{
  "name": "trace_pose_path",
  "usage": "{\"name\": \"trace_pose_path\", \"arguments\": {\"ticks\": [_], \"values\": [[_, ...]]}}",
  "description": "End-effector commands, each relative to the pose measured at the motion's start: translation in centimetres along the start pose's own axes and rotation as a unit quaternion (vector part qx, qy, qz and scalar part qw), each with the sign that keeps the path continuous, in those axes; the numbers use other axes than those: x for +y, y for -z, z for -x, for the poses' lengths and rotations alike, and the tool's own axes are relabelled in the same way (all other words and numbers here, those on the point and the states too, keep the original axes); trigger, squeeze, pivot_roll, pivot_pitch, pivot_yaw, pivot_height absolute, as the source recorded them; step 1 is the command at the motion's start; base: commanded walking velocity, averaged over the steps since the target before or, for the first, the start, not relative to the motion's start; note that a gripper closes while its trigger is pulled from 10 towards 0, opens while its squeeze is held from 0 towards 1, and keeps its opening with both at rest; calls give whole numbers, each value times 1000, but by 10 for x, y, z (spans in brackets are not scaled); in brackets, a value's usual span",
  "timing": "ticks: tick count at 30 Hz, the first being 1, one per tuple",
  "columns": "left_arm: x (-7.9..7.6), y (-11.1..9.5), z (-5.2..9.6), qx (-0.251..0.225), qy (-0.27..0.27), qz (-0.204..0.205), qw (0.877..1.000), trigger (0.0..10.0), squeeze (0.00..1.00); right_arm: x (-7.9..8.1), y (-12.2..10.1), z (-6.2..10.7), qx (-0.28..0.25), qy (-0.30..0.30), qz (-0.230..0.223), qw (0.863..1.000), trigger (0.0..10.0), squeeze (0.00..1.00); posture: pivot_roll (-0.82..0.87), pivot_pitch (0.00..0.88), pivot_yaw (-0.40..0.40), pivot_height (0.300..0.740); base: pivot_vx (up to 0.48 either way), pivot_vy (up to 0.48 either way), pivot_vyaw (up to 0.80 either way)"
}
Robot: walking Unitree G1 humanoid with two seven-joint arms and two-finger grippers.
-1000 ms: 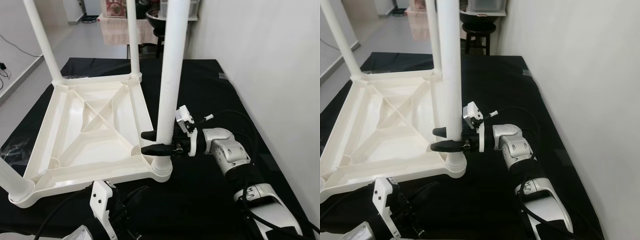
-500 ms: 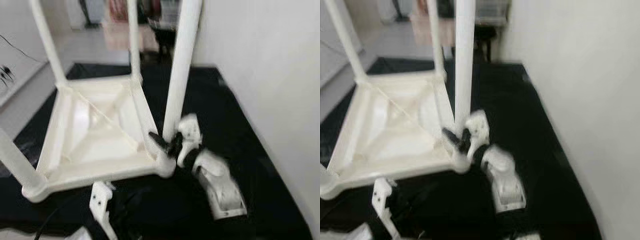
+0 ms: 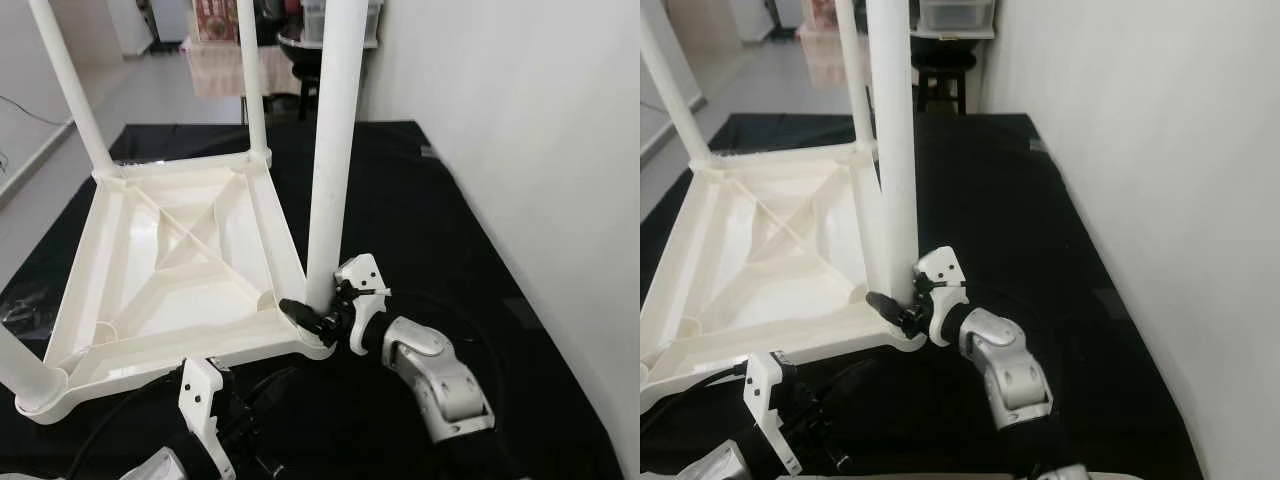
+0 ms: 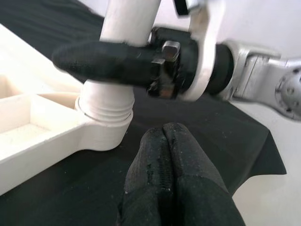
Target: Building children table
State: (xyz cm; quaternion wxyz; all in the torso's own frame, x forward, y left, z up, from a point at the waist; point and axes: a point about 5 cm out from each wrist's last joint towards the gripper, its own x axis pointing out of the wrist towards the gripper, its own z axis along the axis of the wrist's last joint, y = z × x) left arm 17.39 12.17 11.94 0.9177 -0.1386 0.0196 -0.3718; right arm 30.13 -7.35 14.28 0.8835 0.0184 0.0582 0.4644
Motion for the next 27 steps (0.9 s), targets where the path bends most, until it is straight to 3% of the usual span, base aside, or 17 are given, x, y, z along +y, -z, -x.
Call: {"name": "trace_pose_path", "arguments": {"ticks": [1,2,4,5,6,7,10,13,14,15,16,26,27], "values": [[1,4,0,8,-3,2,1000,10000,0,5,-17,-6,-29,-56,15,998,10000,1000,33,55,-48,740,0,0,0],[1,4,0,8,-3,3,1000,10000,0,4,-25,-5,-42,-95,19,994,10000,1000,34,54,-49,740,0,0,0],[1,4,0,8,-3,3,1000,10000,0,4,-25,-5,-42,-95,19,994,10000,1000,34,54,-49,740,0,0,0],[2,5,-1,8,-3,3,1000,10000,0,-2,-32,-3,-38,-156,46,986,10000,984,41,50,-52,740,0,0,0],[2,5,-1,8,-3,3,1000,10000,0,-2,-32,-3,-38,-156,46,986,10000,984,41,50,-52,740,0,0,0],[2,5,-1,9,-3,3,1000,10000,0,-11,-39,0,-27,-203,59,977,10000,0,41,50,-52,740,0,0,0],[3,7,-1,10,-4,3,1000,10000,0,-31,-51,2,-2,-256,66,964,10000,0,49,46,-59,740,0,0,0],[3,8,-1,11,-5,2,1000,10000,0,-40,-57,1,1,-258,51,965,10000,0,53,46,-60,740,0,0,0],[2,8,-1,11,-5,2,1000,10000,0,-44,-60,1,-2,-264,32,964,1333,0,54,47,-63,740,0,0,0],[2,8,-1,11,-5,2,1000,10000,0,-44,-60,1,-2,-264,32,964,1333,0,54,47,-63,740,0,0,0],[2,8,-2,11,-5,2,1000,10000,0,-46,-60,1,-3,-267,23,964,0,0,54,47,-63,740,0,0,0],[2,9,-2,10,-5,3,1000,10000,0,-55,-47,14,3,-267,23,963,0,0,51,49,-63,740,0,0,0],[1,9,-2,9,-5,3,1000,10000,0,-58,-43,18,2,-247,31,968,0,0,51,51,-64,740,0,0,0]]}}
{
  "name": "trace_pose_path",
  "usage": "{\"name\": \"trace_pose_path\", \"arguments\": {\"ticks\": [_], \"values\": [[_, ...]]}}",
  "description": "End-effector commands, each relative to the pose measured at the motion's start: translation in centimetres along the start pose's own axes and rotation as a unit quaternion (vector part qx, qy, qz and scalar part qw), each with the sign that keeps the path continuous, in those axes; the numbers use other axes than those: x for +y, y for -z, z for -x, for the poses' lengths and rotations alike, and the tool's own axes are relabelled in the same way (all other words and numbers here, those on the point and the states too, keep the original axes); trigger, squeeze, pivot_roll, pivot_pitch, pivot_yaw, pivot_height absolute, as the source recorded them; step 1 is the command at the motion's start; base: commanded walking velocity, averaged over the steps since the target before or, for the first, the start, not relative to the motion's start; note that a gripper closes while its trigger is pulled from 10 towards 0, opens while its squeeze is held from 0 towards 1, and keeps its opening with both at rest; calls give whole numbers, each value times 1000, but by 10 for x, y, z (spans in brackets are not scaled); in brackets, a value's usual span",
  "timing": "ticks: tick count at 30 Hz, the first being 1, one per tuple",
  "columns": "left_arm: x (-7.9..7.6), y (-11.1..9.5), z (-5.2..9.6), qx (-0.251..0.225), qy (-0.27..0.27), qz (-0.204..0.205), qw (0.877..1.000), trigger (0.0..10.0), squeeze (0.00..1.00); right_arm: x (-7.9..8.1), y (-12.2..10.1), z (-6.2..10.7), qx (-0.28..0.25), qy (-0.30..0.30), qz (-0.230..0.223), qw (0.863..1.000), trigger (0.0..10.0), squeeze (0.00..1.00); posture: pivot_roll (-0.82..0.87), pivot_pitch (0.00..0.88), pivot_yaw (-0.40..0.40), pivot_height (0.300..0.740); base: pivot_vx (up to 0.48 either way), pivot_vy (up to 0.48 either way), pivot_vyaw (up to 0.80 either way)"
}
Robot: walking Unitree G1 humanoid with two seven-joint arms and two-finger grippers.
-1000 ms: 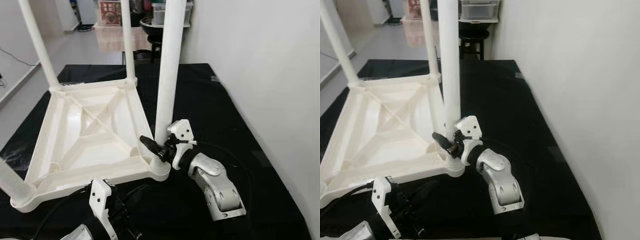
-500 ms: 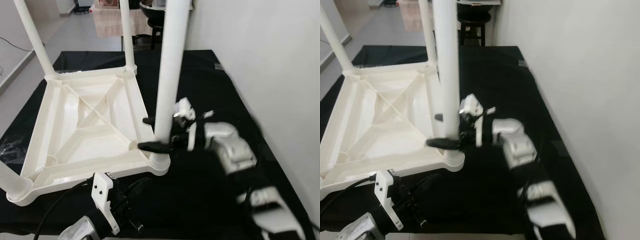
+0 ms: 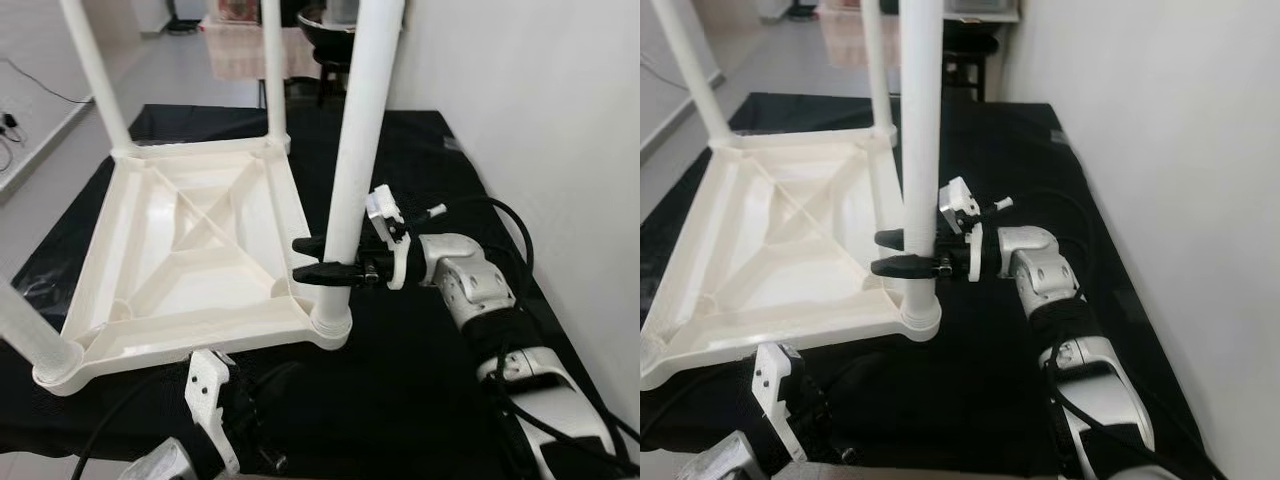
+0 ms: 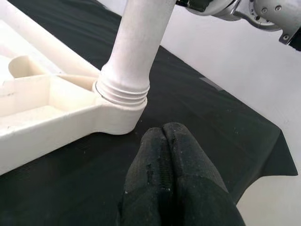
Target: Building children table
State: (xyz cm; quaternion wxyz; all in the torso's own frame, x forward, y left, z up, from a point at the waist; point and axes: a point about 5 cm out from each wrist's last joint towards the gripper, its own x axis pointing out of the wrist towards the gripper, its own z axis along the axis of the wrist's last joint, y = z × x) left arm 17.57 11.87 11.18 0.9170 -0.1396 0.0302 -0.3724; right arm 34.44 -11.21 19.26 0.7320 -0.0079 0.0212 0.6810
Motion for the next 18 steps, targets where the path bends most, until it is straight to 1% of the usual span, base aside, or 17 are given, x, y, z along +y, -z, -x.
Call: {"name": "trace_pose_path", "arguments": {"ticks": [1,2,3,4,5,6,7,8,9,13,14,15,16,17,18], "values": [[-1,2,1,0,-4,-2,1000,10000,0,0,14,13,9,41,-12,999,0,0,50,52,-64,740,0,0,0],[-1,2,1,0,-4,-2,1000,10000,0,0,14,13,9,41,-12,999,0,0,50,52,-64,740,0,0,0],[-1,2,1,-1,-4,-2,1000,10000,0,0,17,17,9,78,-6,997,0,0,49,54,-66,740,0,0,0],[-1,2,1,-1,-4,-2,1000,10000,0,0,17,17,9,78,-6,997,0,0,49,54,-66,740,0,0,0],[-2,2,2,-1,-4,-2,1000,10000,0,0,20,20,8,107,-5,994,0,0,47,56,-71,740,0,0,0],[-3,1,3,-1,-5,-2,1000,10000,0,4,29,19,16,172,-10,985,0,0,50,62,-80,740,0,0,0],[-3,1,4,-1,-5,-2,1000,10000,0,6,41,16,29,258,-22,965,0,0,48,63,-80,740,0,0,0],[-3,1,4,-1,-5,-2,1000,10000,0,6,41,16,29,258,-22,965,0,0,48,63,-80,740,0,0,0],[-3,0,5,-1,-5,-2,1000,10000,0,18,65,11,59,389,-67,917,0,0,34,71,-66,740,0,0,0],[-3,0,5,-1,-5,-2,1000,10000,0,18,65,11,59,389,-67,917,0,0,34,71,-66,740,0,0,0],[-2,-1,6,-1,-5,0,1000,10000,0,42,85,-2,82,435,-90,892,0,0,33,80,-47,740,0,0,0],[-2,-1,6,-1,-5,0,1000,10000,0,42,85,-2,82,435,-90,892,0,0,33,80,-47,740,0,0,0],[-1,-1,6,1,-3,1,1000,10000,0,51,87,-11,92,433,-88,892,0,0,33,55,-36,740,0,0,0],[-1,-1,6,4,-1,0,1000,10000,0,57,89,-22,94,406,-84,905,0,0,48,56,-47,740,0,0,0],[-1,-1,6,4,-1,0,1000,10000,0,57,89,-22,94,406,-84,905,0,0,48,56,-47,740,0,0,0]]}}
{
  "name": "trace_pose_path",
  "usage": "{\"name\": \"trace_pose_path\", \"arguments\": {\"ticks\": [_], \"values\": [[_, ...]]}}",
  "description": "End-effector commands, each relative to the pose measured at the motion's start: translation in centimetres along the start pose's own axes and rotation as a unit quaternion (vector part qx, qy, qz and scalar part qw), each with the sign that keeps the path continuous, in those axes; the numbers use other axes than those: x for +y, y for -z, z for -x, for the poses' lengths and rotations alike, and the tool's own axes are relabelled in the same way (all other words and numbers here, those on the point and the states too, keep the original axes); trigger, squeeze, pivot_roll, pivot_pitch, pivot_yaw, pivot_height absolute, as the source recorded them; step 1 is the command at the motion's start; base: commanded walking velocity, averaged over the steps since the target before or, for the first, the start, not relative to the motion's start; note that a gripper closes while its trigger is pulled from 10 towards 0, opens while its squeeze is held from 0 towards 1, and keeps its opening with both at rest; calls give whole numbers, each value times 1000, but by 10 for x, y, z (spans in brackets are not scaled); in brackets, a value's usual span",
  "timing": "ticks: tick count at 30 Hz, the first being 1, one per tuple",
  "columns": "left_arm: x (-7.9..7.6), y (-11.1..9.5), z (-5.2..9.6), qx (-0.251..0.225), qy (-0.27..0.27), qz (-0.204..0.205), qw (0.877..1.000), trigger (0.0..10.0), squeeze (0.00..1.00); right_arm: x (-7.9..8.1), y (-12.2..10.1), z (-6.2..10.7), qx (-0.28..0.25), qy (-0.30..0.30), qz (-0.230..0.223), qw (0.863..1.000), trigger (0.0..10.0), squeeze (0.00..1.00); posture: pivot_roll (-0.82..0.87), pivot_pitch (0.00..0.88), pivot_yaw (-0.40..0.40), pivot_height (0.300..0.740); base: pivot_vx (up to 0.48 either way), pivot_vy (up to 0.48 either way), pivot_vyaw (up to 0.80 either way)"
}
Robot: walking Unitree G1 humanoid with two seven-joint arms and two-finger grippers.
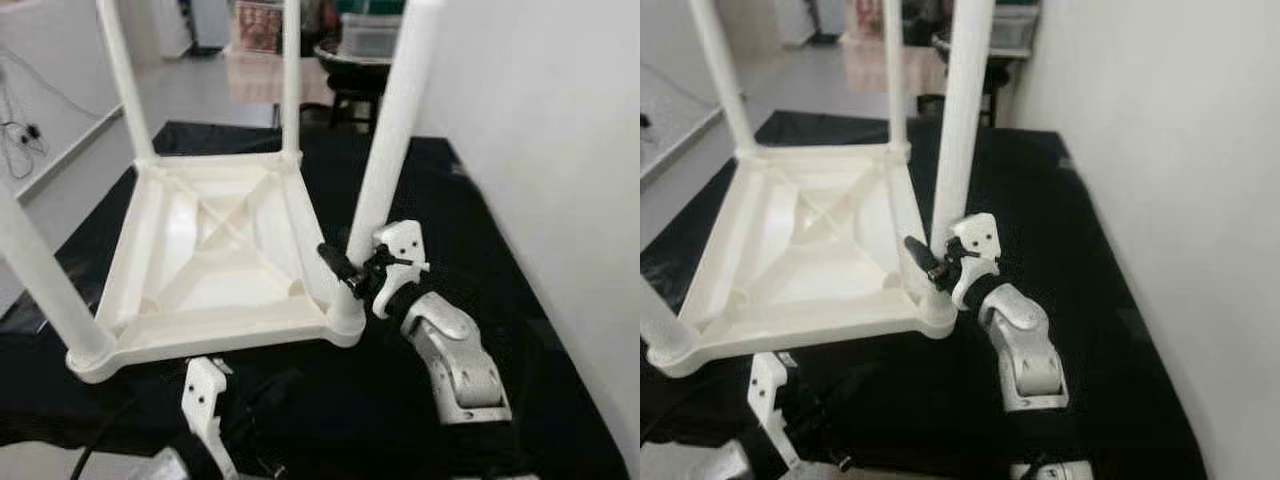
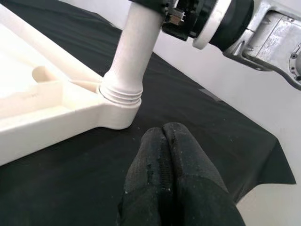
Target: Building children table
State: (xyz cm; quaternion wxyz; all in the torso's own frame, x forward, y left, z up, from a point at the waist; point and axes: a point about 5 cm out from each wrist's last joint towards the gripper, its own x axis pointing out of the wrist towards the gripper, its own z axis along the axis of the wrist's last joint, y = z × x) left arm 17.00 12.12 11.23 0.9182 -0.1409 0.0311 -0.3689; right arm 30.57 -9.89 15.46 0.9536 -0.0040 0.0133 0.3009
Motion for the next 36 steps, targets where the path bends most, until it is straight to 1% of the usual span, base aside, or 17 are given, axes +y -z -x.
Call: {"name": "trace_pose_path", "arguments": {"ticks": [1,5,7,8,9,10,12,13,14,15,18,19,23,28,29,30,36], "values": [[2,-1,0,4,0,-4,1000,10000,0,27,50,3,121,-61,-16,991,0,0,52,56,-46,740,0,0,0],[2,-1,-1,3,-2,-5,1000,10000,0,30,50,1,119,-79,-12,990,0,0,52,56,-46,740,0,0,0],[2,-2,-1,2,-3,-8,1000,10000,0,30,48,-3,116,-82,-9,990,627,0,53,53,-44,740,0,0,0],[3,-2,-2,2,-3,-9,1000,10000,0,29,43,-7,102,-91,-12,991,10000,0,52,54,-46,740,0,0,0],[3,-2,-2,2,-3,-9,1000,10000,0,29,43,-7,102,-91,-12,991,10000,0,52,54,-46,740,0,0,0],[3,-3,-2,2,-2,-9,1000,10000,0,27,32,-11,77,-133,-22,988,10000,1000,57,50,-43,740,0,0,0],[3,-3,-3,2,-1,-9,1000,10000,0,26,21,-13,55,-168,-27,984,10000,1000,59,47,-45,740,0,0,0],[3,-3,-4,2,-1,-9,1000,10000,0,25,5,-11,26,-233,-23,972,10000,1000,61,46,-49,740,0,0,0],[3,-3,-4,2,-1,-9,1000,10000,0,25,5,-11,26,-233,-23,972,10000,1000,61,46,-49,740,0,0,0],[3,-3,-5,1,-1,-9,1000,10000,0,22,-2,-10,13,-272,-12,962,10000,929,62,44,-52,740,0,0,0],[3,-3,-5,0,-1,-9,1000,10000,0,20,-6,-7,7,-292,-4,956,10000,929,66,42,-54,740,0,0,0],[3,-3,-6,0,-2,-10,1000,10000,0,18,-11,-5,5,-324,4,946,10000,0,67,41,-56,740,0,0,0],[2,-3,-6,-1,-3,-12,1000,10000,0,4,-22,-16,4,-377,15,926,10000,0,79,38,-64,740,0,0,0],[1,-2,-6,-1,-5,-15,1000,10000,0,-4,-26,-29,7,-395,12,919,10000,0,93,38,-70,740,0,0,0],[1,-2,-6,-1,-6,-16,1000,10000,0,-6,-27,-33,9,-395,8,919,2118,0,96,37,-72,740,0,0,0],[0,-2,-6,-1,-6,-17,1000,10000,0,-8,-27,-36,12,-394,6,919,0,0,96,37,-72,740,0,0,0],[-1,-2,-6,-1,-10,-20,1000,10000,0,-17,-28,-41,21,-386,0,922,0,0,101,40,-77,740,0,0,0]]}}
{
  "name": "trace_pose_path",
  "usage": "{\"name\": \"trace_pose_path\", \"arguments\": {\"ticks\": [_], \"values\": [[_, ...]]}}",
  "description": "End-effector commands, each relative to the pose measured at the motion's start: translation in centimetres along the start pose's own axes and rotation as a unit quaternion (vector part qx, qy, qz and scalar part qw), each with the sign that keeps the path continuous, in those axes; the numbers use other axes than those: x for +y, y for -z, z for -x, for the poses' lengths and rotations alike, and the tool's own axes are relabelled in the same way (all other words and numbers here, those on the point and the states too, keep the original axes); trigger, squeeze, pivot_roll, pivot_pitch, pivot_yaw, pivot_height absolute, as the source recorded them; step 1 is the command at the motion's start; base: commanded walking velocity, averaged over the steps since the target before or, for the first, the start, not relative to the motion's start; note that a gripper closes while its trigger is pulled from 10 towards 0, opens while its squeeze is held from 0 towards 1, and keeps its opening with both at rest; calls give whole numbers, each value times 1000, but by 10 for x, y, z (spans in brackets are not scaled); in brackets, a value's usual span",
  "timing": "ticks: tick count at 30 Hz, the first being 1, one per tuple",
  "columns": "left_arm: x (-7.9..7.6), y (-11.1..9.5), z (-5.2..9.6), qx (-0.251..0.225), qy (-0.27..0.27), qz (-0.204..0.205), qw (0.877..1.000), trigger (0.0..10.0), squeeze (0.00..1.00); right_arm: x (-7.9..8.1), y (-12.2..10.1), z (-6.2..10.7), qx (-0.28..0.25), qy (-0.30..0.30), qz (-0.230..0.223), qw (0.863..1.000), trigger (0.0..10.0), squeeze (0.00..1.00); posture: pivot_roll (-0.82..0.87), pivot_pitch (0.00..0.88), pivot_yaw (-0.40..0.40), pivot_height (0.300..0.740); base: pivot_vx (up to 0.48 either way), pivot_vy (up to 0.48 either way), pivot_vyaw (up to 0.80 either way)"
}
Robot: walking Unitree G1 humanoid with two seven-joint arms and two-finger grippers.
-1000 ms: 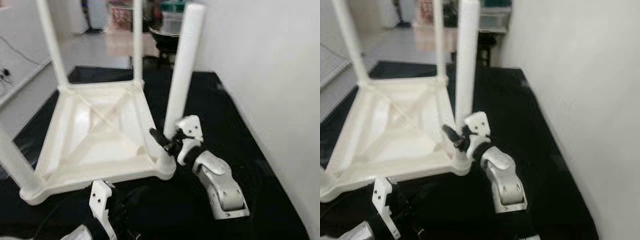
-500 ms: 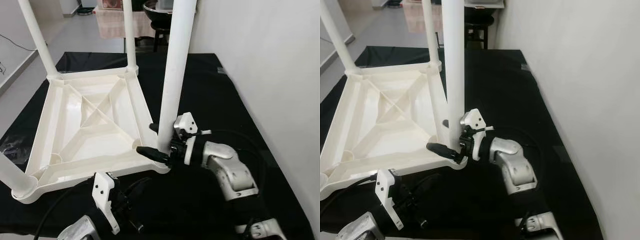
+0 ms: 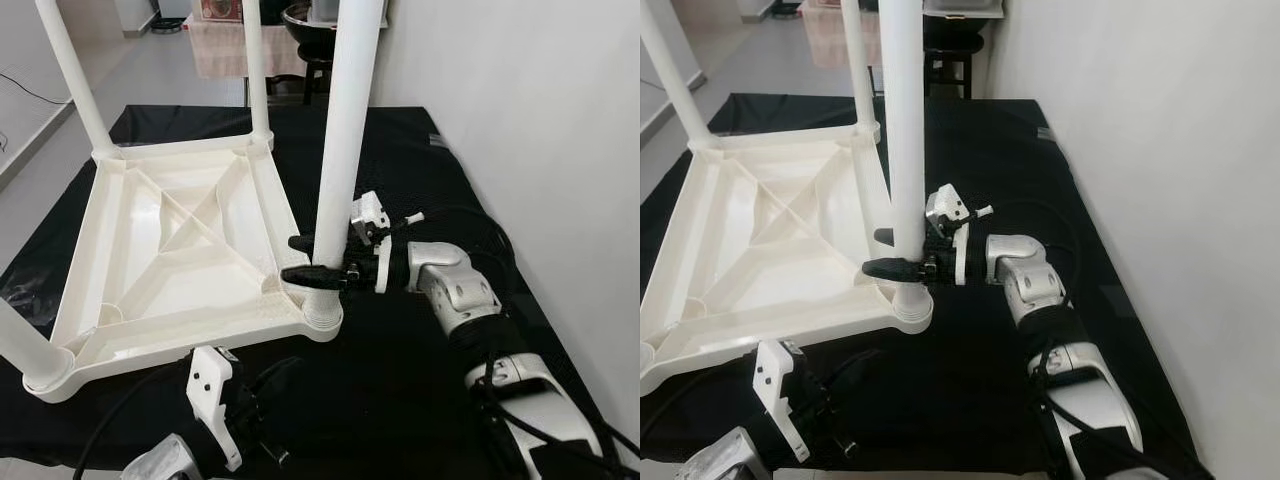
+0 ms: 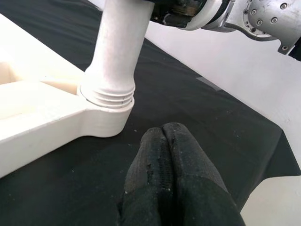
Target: Building children table
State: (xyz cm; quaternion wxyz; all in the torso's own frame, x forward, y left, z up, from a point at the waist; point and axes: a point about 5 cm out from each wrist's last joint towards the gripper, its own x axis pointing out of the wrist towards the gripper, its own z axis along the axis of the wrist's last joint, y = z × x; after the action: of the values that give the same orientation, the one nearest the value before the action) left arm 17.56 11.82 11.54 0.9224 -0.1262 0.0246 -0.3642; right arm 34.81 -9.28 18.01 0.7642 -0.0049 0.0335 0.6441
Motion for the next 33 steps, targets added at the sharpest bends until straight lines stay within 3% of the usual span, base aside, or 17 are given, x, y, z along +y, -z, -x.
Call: {"name": "trace_pose_path", "arguments": {"ticks": [1,7,9,13,14,15,16,17,19,22,27,28,29,30,31,32,33], "values": [[-1,1,1,0,-4,-3,1000,10000,0,-1,-2,-4,0,-2,0,1000,0,0,101,40,-77,740,0,0,0],[-3,1,1,-1,-5,-1,1000,10000,0,-6,13,21,12,36,-5,999,0,0,79,56,-72,740,0,0,0],[-4,1,3,-2,-4,2,1000,10000,0,7,33,31,35,119,-4,992,0,0,64,69,-76,740,0,0,0],[-4,0,4,-2,-4,4,1000,10000,0,17,47,33,53,191,-3,980,0,0,63,72,-76,740,0,0,0],[-4,-1,6,-2,-4,5,1000,10000,0,34,70,25,69,331,-53,940,0,0,27,90,-49,740,0,0,0],[-4,-1,6,-2,-4,5,1000,10000,0,34,70,25,69,331,-53,940,0,0,27,90,-49,740,0,0,0],[-2,-2,6,-3,-3,9,1000,10000,0,54,74,15,123,357,-5,926,0,0,26,102,-40,740,0,0,0],[0,-2,7,-1,-1,11,1000,10000,0,59,66,12,104,393,-19,914,0,0,6,86,-25,740,0,0,0],[0,-1,6,2,6,16,1000,10000,0,54,58,11,77,392,-19,917,0,0,16,77,-27,740,0,0,0],[2,-1,5,6,11,15,1000,10000,0,59,70,2,95,348,-15,933,0,0,20,72,-27,740,0,0,0],[2,-1,6,4,4,11,1000,10000,0,65,68,-3,95,336,-11,937,0,0,31,70,-32,740,0,0,0],[3,0,5,3,2,9,1000,10000,0,64,65,-3,99,343,-9,934,2667,0,31,67,-35,740,0,0,0],[3,0,5,3,2,9,1000,10000,0,61,59,-3,92,345,-9,934,10000,0,35,63,-39,740,0,0,0],[3,0,5,3,2,9,1000,10000,0,61,59,-3,92,345,-9,934,10000,0,35,63,-39,740,0,0,0],[3,0,4,3,3,9,1000,10000,0,57,52,-3,83,342,-6,936,10000,502,38,60,-39,740,0,0,0],[3,0,4,3,3,9,1000,10000,0,56,47,-3,80,345,-4,935,10000,502,40,58,-41,740,0,0,0],[3,0,3,3,3,9,1000,10000,0,52,37,-5,59,321,-6,945,10000,1000,48,53,-43,740,0,0,0]]}}
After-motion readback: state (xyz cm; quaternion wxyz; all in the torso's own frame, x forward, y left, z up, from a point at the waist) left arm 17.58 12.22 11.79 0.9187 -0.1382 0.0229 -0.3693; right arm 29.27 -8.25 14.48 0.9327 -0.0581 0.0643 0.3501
